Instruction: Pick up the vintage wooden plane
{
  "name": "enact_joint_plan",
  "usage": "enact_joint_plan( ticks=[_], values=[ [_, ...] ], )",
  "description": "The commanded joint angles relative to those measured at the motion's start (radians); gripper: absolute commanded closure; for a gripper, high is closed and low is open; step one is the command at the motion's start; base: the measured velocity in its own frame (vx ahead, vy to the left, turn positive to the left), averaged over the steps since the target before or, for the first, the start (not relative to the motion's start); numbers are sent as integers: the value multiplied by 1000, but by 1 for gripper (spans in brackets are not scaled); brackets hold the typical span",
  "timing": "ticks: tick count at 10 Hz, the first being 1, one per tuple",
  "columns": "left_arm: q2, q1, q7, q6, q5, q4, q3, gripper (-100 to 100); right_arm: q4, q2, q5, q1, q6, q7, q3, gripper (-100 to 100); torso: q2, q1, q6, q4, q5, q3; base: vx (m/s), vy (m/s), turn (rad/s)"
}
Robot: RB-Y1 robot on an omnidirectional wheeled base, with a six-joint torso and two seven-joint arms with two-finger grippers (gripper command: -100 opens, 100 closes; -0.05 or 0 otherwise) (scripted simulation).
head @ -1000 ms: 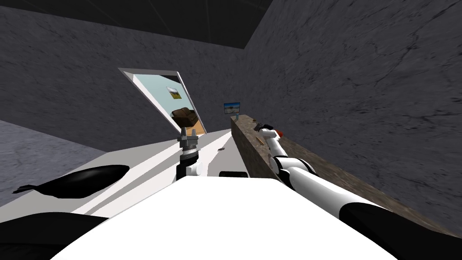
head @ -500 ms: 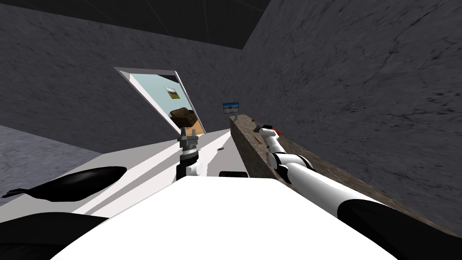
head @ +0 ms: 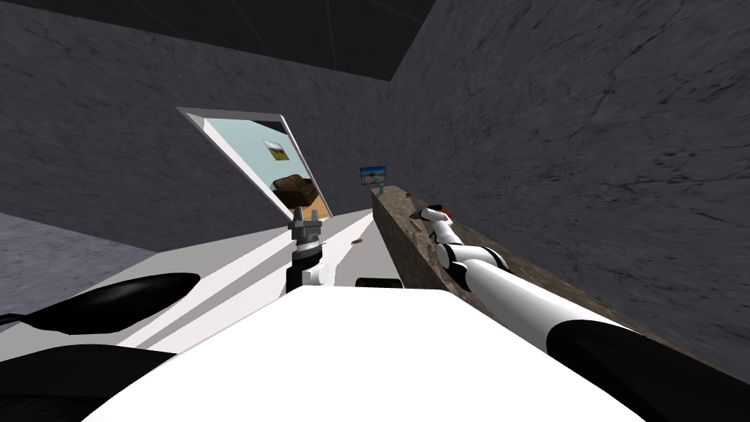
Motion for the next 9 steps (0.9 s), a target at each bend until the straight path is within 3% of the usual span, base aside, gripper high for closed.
enact_joint_plan(
  ticks=[1, 2, 5, 6, 8, 9],
  values=[
    [0, 0, 0, 0, 0, 0, 0, 0, 25, 3, -4, -6, 32, -27, -8, -100, 0, 0, 0, 0, 0, 0, -28, -31, -25],
    [0, 0, 0, 0, 0, 0, 0, 0, 69, 1, -23, -21, 60, -51, -19, -100, 0, 1, 0, 0, 0, 0, -23, -20, -32],
    [0, 0, 0, 0, 0, 0, 0, 0, 108, -1, -40, -35, 86, -74, -29, -100, -1, 2, 0, 0, 0, 0, -21, -17, -25],
    [0, 0, 0, 0, 0, 0, 0, 0, 145, -3, -56, -47, 109, -94, -39, -100, -1, 2, 0, 0, 0, -1, -15, -22, -30],
    [0, 0, 0, 0, 0, 0, 0, 0, 149, -3, -56, -47, 109, -94, -39, -100, -1, 2, 0, 0, 0, -1, -9, -11, -7],
    [0, 0, 0, 0, 0, 0, 0, 0, 181, -5, -70, -57, 129, -112, -47, -100, -2, 3, -1, 0, 1, -1, -11, -8, -28]
  ],
)
